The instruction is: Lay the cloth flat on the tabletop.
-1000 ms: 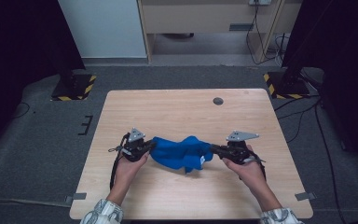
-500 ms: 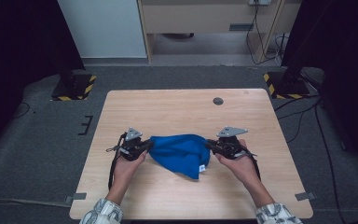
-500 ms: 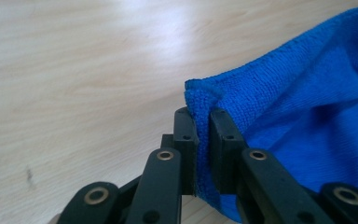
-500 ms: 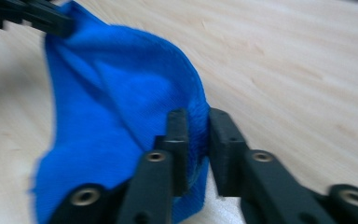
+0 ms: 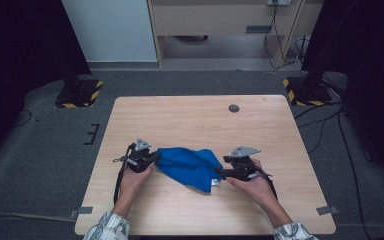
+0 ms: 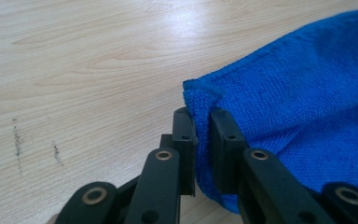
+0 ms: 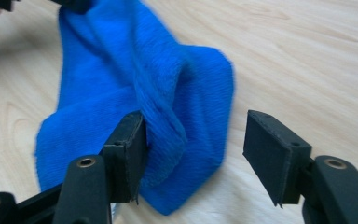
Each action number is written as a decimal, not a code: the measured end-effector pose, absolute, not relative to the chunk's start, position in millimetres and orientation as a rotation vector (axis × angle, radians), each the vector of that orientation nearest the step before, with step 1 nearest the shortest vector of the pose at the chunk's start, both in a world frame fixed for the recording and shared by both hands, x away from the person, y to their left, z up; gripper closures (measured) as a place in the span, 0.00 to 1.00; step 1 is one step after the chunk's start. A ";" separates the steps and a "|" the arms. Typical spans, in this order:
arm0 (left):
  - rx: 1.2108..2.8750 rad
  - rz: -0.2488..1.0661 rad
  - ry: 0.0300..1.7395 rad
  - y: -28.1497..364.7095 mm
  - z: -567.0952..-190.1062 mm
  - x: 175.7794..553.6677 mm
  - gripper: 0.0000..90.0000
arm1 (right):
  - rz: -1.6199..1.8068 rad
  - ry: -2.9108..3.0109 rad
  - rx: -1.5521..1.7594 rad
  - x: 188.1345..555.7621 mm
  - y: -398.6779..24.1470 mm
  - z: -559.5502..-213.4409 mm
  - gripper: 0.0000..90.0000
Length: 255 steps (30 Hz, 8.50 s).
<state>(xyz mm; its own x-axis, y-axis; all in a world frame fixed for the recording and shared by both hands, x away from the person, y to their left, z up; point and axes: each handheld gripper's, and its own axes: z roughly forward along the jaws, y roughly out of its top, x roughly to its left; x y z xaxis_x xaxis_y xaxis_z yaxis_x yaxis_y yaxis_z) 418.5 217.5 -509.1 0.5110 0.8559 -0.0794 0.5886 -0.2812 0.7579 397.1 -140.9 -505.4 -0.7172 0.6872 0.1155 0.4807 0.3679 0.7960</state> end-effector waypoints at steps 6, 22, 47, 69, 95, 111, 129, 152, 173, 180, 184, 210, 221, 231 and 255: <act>1.960 0.484 1.195 223.3 -507.2 418.2 0.90 | 1.310 2.439 0.960 390.0 -130.9 -501.8 0.39; 1.898 0.496 1.200 228.7 -502.5 416.2 0.91 | 1.366 2.382 0.930 389.4 -141.9 -492.0 0.55; 1.854 0.496 1.160 223.1 -494.6 411.4 0.92 | 1.316 2.388 0.887 382.2 -102.9 -505.9 0.94; 1.861 0.524 1.117 211.3 -484.6 405.9 0.92 | 1.390 2.172 1.078 397.5 -173.1 -467.6 0.97; 1.832 0.517 0.989 179.0 -408.3 396.0 0.94 | 1.391 2.138 1.035 385.3 -206.9 -422.3 0.96; 1.887 0.496 1.044 166.3 -428.8 420.6 0.94 | 1.332 2.130 1.074 409.3 -223.0 -422.7 0.96; 1.843 0.476 1.047 166.7 -422.7 417.9 0.95 | 1.343 2.126 1.023 389.6 -225.9 -394.9 0.96; 1.812 0.522 0.890 169.9 -330.5 364.7 0.95 | 1.393 2.073 0.922 359.3 -242.9 -323.9 0.95; 1.845 0.472 1.050 159.1 -409.3 463.1 0.93 | 1.264 2.165 1.081 456.4 -239.5 -403.5 0.94; 1.859 0.485 1.104 155.8 -425.5 480.1 0.93 | 1.241 2.172 1.124 475.3 -233.2 -421.1 0.95; 1.862 0.490 1.123 155.1 -431.2 485.4 0.93 | 1.227 2.172 1.149 483.6 -228.6 -427.8 0.95; 1.932 0.436 1.253 166.3 -492.2 530.6 0.91 | 1.103 2.240 1.288 540.0 -202.7 -489.5 0.95; 1.834 0.522 1.233 176.8 -487.3 532.3 0.46 | 1.042 2.142 1.300 550.9 -194.8 -489.3 0.35; 1.876 0.490 1.159 169.8 -471.8 516.4 0.34 | 1.096 2.194 1.245 532.2 -188.5 -474.8 0.23; 1.964 0.458 1.019 177.5 -487.5 401.8 0.25 | 1.185 2.257 1.169 429.7 -199.6 -499.8 0.62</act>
